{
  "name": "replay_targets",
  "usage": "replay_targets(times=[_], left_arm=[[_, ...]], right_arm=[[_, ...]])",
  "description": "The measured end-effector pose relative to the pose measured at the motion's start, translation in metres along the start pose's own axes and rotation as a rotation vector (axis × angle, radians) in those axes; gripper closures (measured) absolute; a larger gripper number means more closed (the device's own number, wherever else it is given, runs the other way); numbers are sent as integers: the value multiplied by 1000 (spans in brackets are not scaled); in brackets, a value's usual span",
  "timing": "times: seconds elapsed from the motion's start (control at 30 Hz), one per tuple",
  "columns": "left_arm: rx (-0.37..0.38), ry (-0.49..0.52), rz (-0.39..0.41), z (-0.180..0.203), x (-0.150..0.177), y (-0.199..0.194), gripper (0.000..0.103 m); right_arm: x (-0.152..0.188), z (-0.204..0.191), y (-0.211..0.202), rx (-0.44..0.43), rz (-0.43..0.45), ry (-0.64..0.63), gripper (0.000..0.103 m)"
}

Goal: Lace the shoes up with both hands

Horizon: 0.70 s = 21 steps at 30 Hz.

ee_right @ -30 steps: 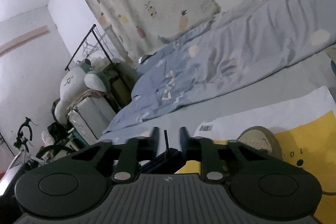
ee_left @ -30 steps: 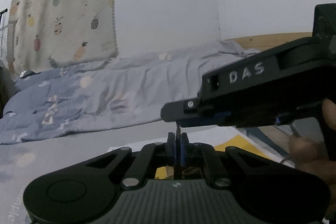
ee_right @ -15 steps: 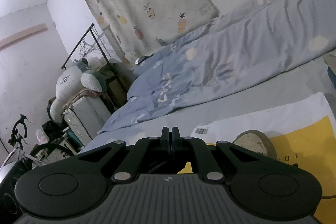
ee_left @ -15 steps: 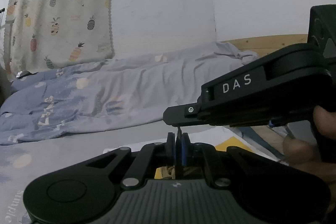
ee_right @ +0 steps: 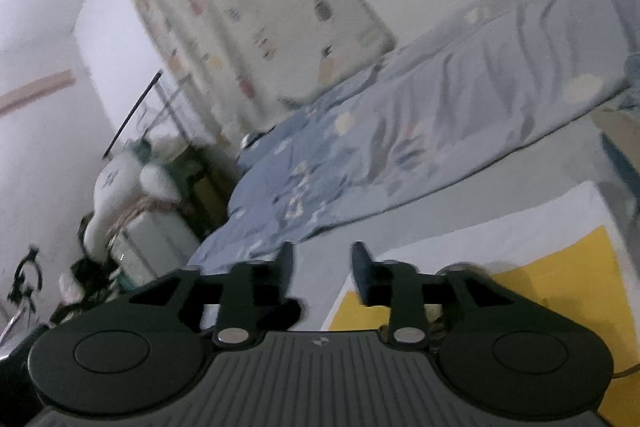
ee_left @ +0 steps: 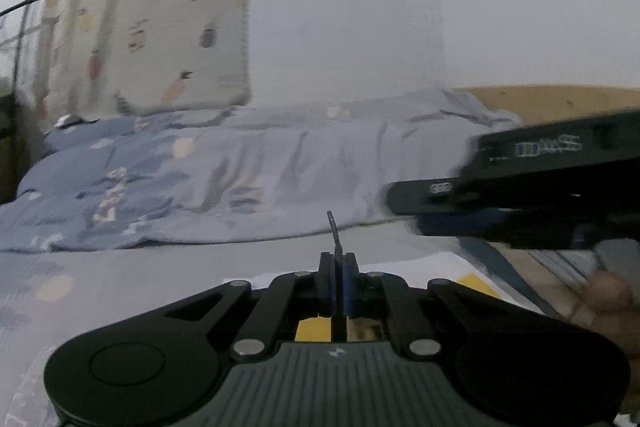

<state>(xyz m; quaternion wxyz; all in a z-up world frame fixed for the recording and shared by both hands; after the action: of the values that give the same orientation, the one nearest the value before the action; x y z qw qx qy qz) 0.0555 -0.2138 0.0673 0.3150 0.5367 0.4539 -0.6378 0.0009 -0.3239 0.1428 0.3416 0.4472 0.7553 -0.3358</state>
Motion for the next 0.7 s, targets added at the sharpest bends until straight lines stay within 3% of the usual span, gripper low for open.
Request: replay_targets(times=[0.2, 0.37, 0.5, 0.7], left_arm=[[-75, -40, 21, -34, -9, -7, 101], [-59, 31, 16, -24, -12, -10, 101], [4, 149, -10, 6, -11, -5, 101], [111, 442, -90, 58, 11, 1, 101]], right_arm=[[-14, 39, -13, 92, 65, 58, 53], [-22, 66, -18, 182, 73, 36, 51], [-27, 80, -25, 266, 72, -29, 51], [-30, 92, -39, 256, 71, -13, 47]])
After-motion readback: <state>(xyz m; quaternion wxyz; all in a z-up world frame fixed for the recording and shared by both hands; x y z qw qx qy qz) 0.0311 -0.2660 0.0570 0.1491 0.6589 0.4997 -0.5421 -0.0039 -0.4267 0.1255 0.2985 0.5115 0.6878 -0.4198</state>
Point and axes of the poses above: each gripper's, at about its wrist camera, not at the fingertips, and y roughly the way its jaws point, z to its right, x to its underside, the point moved 8 cm from there along y, roughly the way its jaws point, and after that the axes turned 1 degree about -x, right-handed, at the moved point
